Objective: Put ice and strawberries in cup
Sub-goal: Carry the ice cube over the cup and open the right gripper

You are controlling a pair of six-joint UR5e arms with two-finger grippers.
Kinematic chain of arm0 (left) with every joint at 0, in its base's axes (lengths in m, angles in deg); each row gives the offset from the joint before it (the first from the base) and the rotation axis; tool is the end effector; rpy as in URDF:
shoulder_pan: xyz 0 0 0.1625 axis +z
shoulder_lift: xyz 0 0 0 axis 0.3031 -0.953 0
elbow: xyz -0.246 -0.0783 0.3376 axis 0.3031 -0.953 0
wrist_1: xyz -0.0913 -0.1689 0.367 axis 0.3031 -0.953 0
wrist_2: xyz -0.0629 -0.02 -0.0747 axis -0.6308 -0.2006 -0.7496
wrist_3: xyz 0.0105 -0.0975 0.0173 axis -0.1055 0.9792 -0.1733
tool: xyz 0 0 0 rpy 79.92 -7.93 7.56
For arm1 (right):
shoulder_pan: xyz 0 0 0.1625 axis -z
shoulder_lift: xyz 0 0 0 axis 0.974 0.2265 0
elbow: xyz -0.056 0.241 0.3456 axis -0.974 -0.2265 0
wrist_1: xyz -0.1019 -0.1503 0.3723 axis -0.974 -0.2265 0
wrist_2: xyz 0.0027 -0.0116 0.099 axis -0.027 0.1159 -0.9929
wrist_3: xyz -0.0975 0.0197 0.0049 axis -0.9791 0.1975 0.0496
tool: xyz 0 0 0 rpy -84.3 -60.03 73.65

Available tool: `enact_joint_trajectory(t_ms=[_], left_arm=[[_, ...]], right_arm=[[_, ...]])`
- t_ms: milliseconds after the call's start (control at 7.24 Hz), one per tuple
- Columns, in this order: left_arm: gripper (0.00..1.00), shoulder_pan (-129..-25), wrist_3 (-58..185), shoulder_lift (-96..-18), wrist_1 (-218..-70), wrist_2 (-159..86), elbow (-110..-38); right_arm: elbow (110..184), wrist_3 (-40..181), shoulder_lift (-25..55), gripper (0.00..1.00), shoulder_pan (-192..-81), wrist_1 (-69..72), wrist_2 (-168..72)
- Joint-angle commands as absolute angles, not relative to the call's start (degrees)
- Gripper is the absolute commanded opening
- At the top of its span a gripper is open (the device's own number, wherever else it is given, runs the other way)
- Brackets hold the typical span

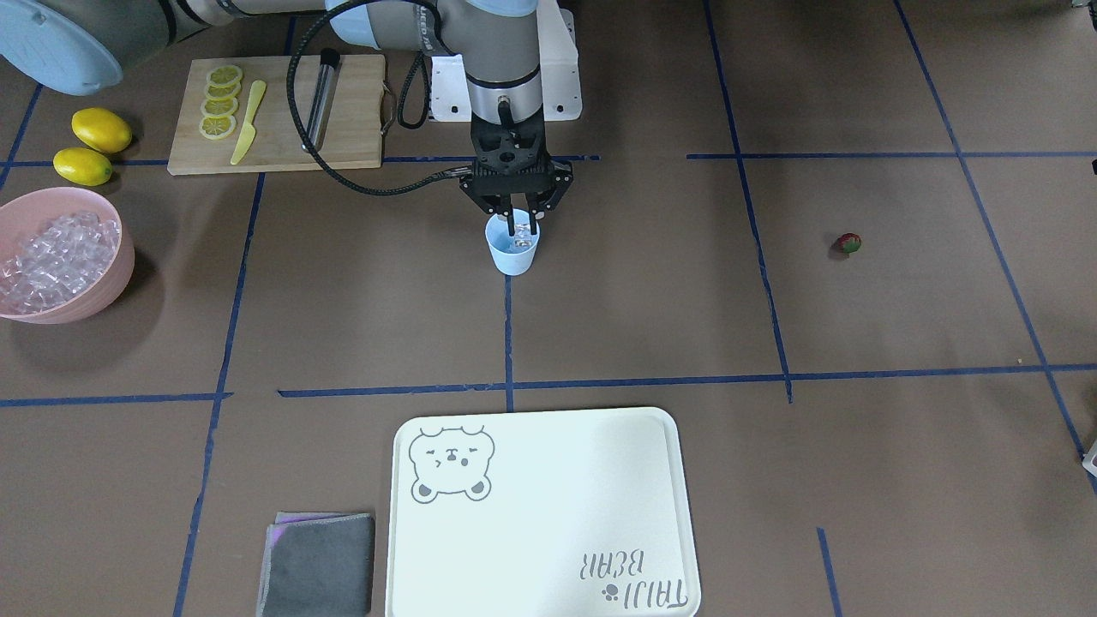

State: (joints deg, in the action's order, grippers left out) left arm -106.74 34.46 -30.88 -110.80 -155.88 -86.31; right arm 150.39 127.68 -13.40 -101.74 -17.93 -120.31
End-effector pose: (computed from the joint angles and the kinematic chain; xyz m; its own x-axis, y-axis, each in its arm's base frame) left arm -0.0493 -0.4412 0.6040 0.6106 0.2447 -0.7532 -0.1689 0.9694 0.1780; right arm -0.5683 -0.3990 0.1080 0.6695 0.0028 0.7428 -0.1696 0.9741 0.1493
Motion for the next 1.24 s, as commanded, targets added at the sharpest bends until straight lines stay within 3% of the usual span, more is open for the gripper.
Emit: enact_joint_trajectory(t_ms=[0, 138, 276, 414, 553, 1105], left_arm=[[1.0, -106.59, 34.43, -30.82, -110.79, -155.89, -85.98], [1.0, -106.59, 34.43, -30.82, -110.79, -155.89, -85.8], [1.0, -106.59, 34.43, -30.82, -110.79, -155.89, -85.71], [1.0, -106.59, 34.43, -30.82, -110.79, -155.89, -85.71], [1.0, -106.5, 34.43, -30.82, -110.79, -155.89, -85.71], [1.0, -106.41, 34.43, -30.9, -110.97, -155.89, -86.23]], right_arm=[[150.25, 127.77, -11.78, 0.11, -100.03, -18.0, -119.66], [150.34, 127.77, -11.43, 0.14, -99.5, -18.0, -119.66], [150.52, 127.77, -11.42, 0.34, -99.41, -18.0, -120.01], [150.69, 127.77, -10.9, 0.78, -98.88, -18.0, -119.84], [151.39, 127.77, -10.29, 0.98, -98.7, -18.09, -119.92], [157.96, 126.37, -7.75, 0.99, -100.97, -20.35, -122.19]])
